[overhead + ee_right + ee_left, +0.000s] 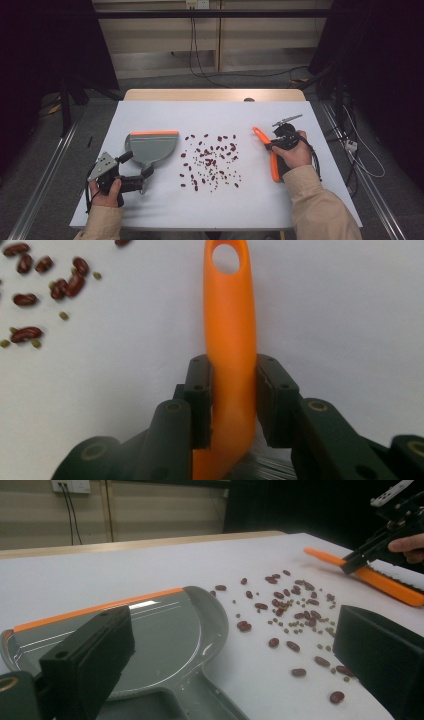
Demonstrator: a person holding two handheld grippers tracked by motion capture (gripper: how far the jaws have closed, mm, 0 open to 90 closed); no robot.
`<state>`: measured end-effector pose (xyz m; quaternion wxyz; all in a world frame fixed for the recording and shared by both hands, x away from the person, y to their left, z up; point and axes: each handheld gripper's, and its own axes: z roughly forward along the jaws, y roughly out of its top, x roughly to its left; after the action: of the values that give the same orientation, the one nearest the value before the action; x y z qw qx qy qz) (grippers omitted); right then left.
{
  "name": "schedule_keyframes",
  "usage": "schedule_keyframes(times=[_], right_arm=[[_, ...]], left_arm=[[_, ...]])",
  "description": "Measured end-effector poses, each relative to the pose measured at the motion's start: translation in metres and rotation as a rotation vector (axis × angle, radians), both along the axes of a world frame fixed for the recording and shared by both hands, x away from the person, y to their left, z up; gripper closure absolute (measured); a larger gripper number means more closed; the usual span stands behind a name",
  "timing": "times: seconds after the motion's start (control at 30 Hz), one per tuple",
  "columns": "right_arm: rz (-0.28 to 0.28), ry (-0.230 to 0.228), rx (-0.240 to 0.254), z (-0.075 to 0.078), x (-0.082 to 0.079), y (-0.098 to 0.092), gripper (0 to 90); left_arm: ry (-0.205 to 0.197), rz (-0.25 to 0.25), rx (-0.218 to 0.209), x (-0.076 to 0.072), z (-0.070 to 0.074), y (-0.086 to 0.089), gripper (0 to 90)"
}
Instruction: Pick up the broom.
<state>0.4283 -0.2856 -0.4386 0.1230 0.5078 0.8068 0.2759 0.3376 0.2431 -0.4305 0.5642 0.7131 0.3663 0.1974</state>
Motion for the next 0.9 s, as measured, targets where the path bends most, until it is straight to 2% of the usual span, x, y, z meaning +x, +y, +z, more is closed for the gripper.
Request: schedule_keyframes(times=[0.03,0.17,0.2,0.23,0.27,0.3,0.33,0.37,0.4,0.47,0.57,0.67,0.73,0.9], right_arm=[[-0.008,-0.018,0.023,0.003,-0.002,-0.002,70.8],[-0.039,-0.139,0.098,0.019,-0.014,-0.012,70.8],[-0.047,-0.177,0.130,0.023,-0.019,-0.014,70.8],[-0.060,-0.239,0.176,0.028,-0.027,-0.017,70.8],[-0.060,-0.239,0.176,0.028,-0.027,-0.017,70.8],[-0.072,-0.308,0.227,0.033,-0.037,-0.020,70.7],[-0.072,-0.308,0.227,0.033,-0.037,-0.020,70.7],[-0.076,-0.360,0.271,0.036,-0.044,-0.023,70.7],[-0.083,-0.390,0.291,0.038,-0.047,-0.024,70.7],[-0.083,-0.400,0.307,0.039,-0.049,-0.025,70.7],[-0.068,-0.466,0.352,0.041,-0.057,-0.026,70.7],[-0.058,-0.490,0.371,0.041,-0.060,-0.026,70.7],[-0.057,-0.507,0.395,0.043,-0.064,-0.026,70.7],[-0.040,-0.546,0.414,0.048,-0.068,-0.024,70.7]], left_arm=[[-0.001,0.002,0.001,0.000,0.000,-0.001,2.9],[-0.009,0.005,0.002,-0.001,0.003,-0.002,2.9],[-0.016,0.006,0.003,-0.001,0.004,-0.002,2.9],[-0.021,0.010,0.002,-0.001,0.005,-0.002,2.9],[-0.025,0.012,-0.004,-0.001,0.007,-0.003,2.9],[-0.028,0.013,-0.011,-0.002,0.009,-0.003,2.9],[-0.030,0.010,-0.010,-0.002,0.010,-0.003,2.9],[-0.029,0.011,-0.016,-0.002,0.011,-0.005,2.9],[-0.033,0.007,-0.017,-0.002,0.012,-0.006,2.9],[-0.029,0.003,-0.024,-0.002,0.013,-0.008,2.9],[-0.036,-0.001,-0.032,-0.002,0.017,-0.011,2.9],[-0.053,-0.003,-0.030,-0.003,0.022,-0.012,2.9],[-0.055,-0.001,-0.033,-0.003,0.024,-0.014,2.9],[-0.047,-0.022,-0.040,-0.003,0.028,-0.020,2.9]])
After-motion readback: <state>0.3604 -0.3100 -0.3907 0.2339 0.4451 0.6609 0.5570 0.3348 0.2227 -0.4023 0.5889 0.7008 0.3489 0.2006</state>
